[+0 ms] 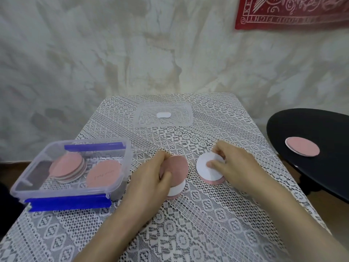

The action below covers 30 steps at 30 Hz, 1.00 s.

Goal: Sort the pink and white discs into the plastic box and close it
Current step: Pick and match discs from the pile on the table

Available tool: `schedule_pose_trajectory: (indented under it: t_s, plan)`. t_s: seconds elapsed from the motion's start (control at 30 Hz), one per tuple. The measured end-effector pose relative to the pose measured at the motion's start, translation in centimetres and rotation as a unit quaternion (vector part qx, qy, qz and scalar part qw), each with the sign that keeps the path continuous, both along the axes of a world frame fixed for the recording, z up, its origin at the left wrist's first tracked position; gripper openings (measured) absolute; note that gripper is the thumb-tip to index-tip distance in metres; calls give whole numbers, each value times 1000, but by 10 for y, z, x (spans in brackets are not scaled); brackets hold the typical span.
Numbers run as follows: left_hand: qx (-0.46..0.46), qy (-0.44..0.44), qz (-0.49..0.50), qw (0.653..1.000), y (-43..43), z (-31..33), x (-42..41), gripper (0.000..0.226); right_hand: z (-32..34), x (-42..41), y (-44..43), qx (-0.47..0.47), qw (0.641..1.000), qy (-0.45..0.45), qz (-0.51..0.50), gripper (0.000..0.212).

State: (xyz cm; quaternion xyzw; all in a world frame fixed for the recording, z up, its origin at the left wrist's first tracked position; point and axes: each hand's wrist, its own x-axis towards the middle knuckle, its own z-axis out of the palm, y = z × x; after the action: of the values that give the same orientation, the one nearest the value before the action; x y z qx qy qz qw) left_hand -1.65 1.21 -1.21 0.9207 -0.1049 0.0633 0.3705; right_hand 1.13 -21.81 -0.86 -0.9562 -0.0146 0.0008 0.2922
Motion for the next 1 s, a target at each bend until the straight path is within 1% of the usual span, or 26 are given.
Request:
schedule_pose_trajectory:
  t_s: [0.07, 0.17, 0.27, 0.33, 0.4, 0.43, 0.53, 0.6, 0.7, 0.83, 0.9, 1.0]
  plan:
    - [-1, 2, 0, 1000, 1, 0, -3, 19, 0, -5, -1, 19, 1000, -7, 6, 7]
    - [-5, 8, 2, 1000, 4, 1, -7, 23, 2, -14, 1, 68, 997, -26, 17, 11]
    - [-12, 24, 15, 1000, 7, 1, -9, 27, 4, -20, 6, 159, 986, -36, 29, 13]
    - [-20, 27, 13, 999, 8, 3, -11, 28, 4, -24, 11, 234, 971, -15, 47, 14]
    - [-31, 26, 0, 999, 8, 5, -14, 27, 0, -26, 14, 274, 959, 6, 69, 14]
    - [-39, 24, -8, 999, 8, 5, -16, 27, -2, -26, 16, 272, 959, 12, 78, 14]
    - [-57, 11, -39, 998, 6, 4, -18, 28, -8, -27, 18, 203, 975, 4, 92, 16]
    - [-78, 2, -63, 995, 5, 5, -19, 28, -10, -28, 23, 200, 974, 11, 101, 20]
    - [-130, 27, -81, 988, 2, 5, -19, 24, -11, -29, 33, 215, 969, 22, 117, 22]
    - [-127, 42, -88, 987, 4, -2, -15, 17, -12, -26, 37, 233, 965, 14, 115, 14]
    - [-100, 23, -80, 992, 7, -3, -11, 14, -11, -24, 38, 238, 964, 5, 119, 14]
    - [-75, 5, -77, 994, 10, -4, -8, 12, -7, -20, 39, 208, 969, -9, 135, 14]
